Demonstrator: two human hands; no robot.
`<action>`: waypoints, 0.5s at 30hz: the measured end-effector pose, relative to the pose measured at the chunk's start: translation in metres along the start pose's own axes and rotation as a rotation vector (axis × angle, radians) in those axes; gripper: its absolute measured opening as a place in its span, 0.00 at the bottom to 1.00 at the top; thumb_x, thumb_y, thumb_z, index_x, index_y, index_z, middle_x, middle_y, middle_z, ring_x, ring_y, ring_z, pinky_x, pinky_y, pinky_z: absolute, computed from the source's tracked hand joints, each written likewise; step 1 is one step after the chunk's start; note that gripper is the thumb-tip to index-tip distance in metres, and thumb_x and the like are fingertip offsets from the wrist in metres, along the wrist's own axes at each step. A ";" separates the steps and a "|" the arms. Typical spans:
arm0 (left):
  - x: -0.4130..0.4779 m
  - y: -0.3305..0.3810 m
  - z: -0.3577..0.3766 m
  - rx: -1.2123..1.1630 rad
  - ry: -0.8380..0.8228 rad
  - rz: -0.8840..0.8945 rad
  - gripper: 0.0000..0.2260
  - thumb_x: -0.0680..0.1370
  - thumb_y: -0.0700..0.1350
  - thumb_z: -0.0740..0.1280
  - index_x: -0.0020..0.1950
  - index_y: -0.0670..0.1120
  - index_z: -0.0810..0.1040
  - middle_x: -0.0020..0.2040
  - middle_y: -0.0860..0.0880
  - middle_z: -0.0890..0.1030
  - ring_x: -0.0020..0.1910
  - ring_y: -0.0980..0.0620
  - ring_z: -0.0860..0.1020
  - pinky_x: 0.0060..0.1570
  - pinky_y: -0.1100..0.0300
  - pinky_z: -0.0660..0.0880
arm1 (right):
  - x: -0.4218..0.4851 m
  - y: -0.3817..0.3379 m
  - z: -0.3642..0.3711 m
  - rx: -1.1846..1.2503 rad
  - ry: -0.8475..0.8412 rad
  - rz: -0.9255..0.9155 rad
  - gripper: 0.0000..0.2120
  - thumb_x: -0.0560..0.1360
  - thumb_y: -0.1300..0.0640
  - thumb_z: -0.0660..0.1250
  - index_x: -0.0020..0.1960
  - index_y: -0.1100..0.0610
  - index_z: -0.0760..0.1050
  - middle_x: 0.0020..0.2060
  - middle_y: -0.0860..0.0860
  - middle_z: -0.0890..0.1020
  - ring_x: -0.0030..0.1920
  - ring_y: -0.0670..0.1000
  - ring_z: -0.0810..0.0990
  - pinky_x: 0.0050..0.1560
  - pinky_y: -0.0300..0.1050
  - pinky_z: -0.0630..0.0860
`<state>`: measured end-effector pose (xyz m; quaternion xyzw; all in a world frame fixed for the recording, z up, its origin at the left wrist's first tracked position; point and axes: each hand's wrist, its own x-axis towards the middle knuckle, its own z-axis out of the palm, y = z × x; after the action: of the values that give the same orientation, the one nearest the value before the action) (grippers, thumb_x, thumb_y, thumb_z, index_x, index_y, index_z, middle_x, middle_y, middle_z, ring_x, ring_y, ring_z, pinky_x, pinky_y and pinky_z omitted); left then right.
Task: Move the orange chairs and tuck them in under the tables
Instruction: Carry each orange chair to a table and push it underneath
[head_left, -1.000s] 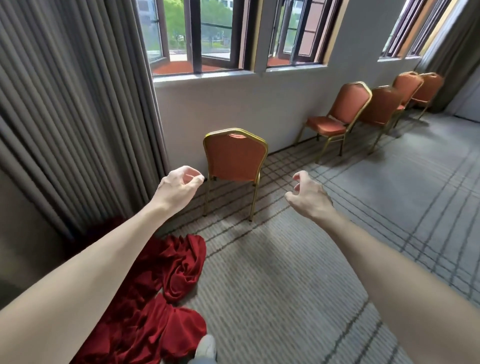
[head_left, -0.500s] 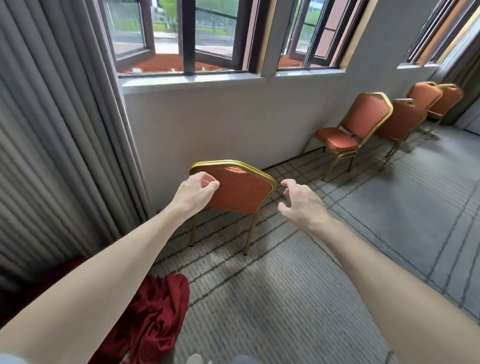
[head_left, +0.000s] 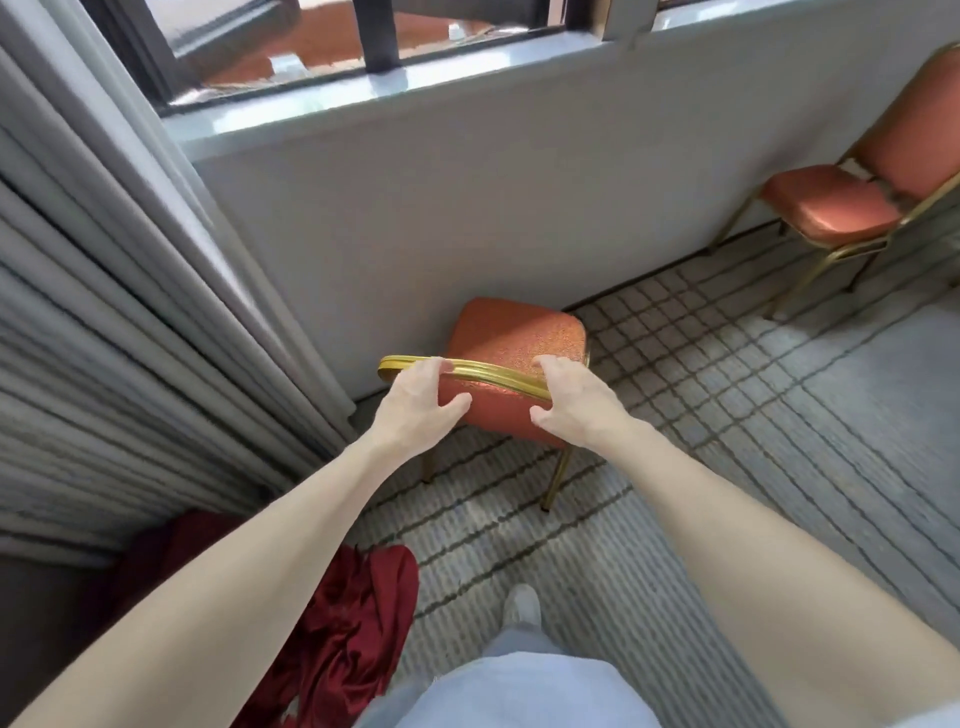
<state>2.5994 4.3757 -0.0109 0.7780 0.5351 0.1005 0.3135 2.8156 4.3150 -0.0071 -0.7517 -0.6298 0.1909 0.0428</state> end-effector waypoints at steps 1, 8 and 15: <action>0.013 0.004 0.004 -0.042 -0.008 -0.023 0.21 0.79 0.54 0.65 0.70 0.48 0.72 0.66 0.51 0.76 0.66 0.52 0.71 0.67 0.55 0.68 | 0.017 0.003 0.001 -0.003 -0.040 -0.003 0.32 0.75 0.49 0.68 0.75 0.55 0.62 0.65 0.55 0.74 0.66 0.57 0.71 0.65 0.54 0.71; 0.081 0.003 0.026 0.073 -0.094 0.016 0.18 0.82 0.56 0.58 0.64 0.49 0.78 0.61 0.49 0.80 0.63 0.49 0.75 0.64 0.49 0.70 | 0.080 0.003 0.020 0.019 -0.192 -0.082 0.25 0.72 0.48 0.70 0.67 0.52 0.71 0.57 0.53 0.78 0.60 0.56 0.75 0.59 0.55 0.75; 0.106 -0.018 0.038 0.417 -0.105 0.228 0.19 0.82 0.58 0.49 0.38 0.53 0.71 0.39 0.56 0.77 0.47 0.53 0.71 0.45 0.51 0.61 | 0.092 -0.006 0.041 0.090 -0.205 0.024 0.16 0.68 0.47 0.68 0.55 0.47 0.77 0.47 0.56 0.78 0.54 0.60 0.76 0.55 0.52 0.73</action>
<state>2.6476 4.4604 -0.0701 0.8855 0.4358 -0.0178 0.1601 2.8082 4.3981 -0.0642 -0.7329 -0.6128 0.2954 0.0093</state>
